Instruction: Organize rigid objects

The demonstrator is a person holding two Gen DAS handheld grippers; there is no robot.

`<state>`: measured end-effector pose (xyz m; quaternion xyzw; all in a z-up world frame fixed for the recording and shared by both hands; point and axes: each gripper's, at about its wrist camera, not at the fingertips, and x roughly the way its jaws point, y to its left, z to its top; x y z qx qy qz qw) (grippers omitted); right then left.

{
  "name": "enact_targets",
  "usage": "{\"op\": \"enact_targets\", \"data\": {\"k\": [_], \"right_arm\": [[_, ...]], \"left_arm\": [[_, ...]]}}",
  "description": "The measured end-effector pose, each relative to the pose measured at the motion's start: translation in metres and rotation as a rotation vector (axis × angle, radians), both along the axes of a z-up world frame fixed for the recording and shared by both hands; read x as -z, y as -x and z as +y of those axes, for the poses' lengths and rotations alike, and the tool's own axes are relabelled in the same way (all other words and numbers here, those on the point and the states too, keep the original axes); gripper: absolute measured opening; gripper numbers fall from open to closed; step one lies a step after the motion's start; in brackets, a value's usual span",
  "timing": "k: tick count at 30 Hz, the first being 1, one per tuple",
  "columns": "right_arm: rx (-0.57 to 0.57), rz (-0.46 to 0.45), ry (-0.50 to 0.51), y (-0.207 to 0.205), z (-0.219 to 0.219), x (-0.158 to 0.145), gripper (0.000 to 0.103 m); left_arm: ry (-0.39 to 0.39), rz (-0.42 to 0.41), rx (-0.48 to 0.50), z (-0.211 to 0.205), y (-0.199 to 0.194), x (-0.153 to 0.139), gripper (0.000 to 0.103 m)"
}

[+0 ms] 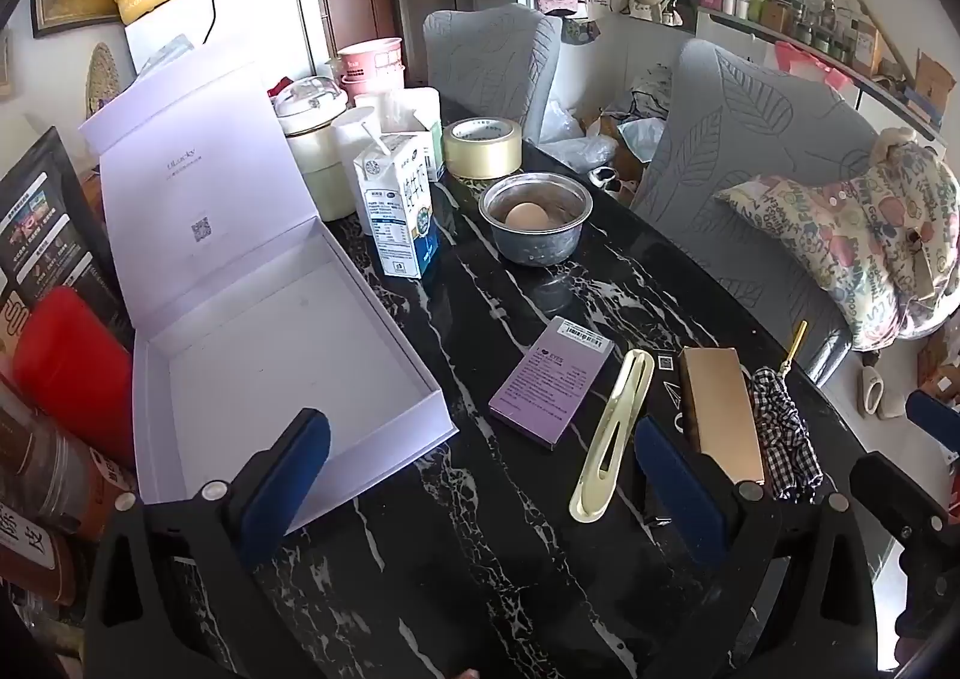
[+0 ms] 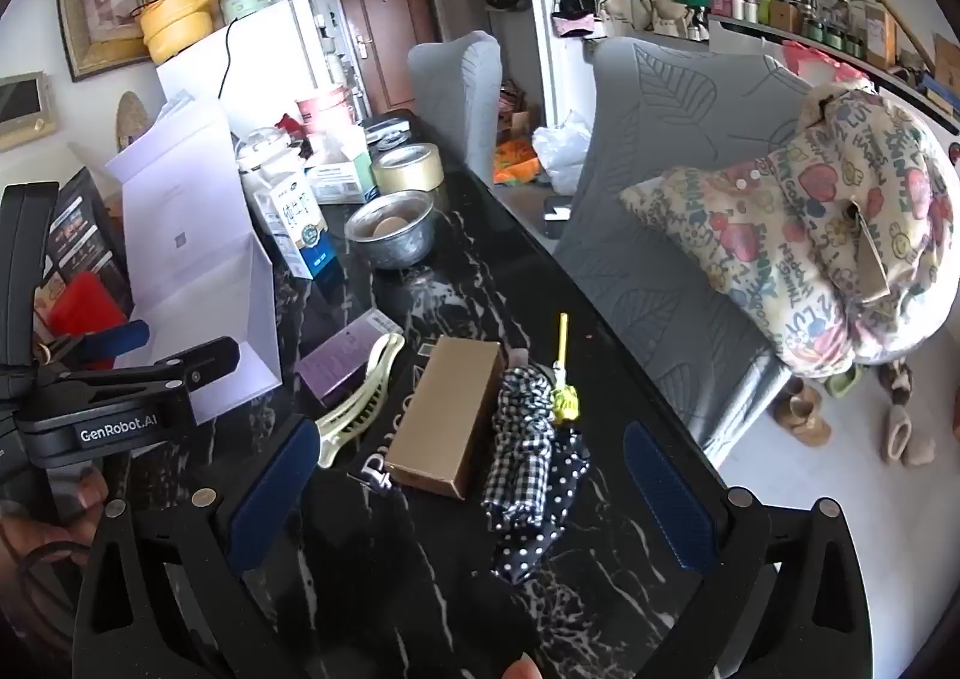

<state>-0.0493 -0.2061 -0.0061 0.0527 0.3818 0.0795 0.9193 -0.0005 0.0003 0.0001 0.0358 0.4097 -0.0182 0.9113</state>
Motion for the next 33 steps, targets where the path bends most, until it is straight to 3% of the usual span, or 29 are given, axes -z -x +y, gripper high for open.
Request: {"op": "enact_targets", "data": {"k": [33], "right_arm": [[0.044, -0.008, 0.021, 0.001, -0.003, -0.006, 0.103]], "left_arm": [[-0.011, 0.011, 0.063, -0.005, 0.003, -0.004, 0.103]]}}
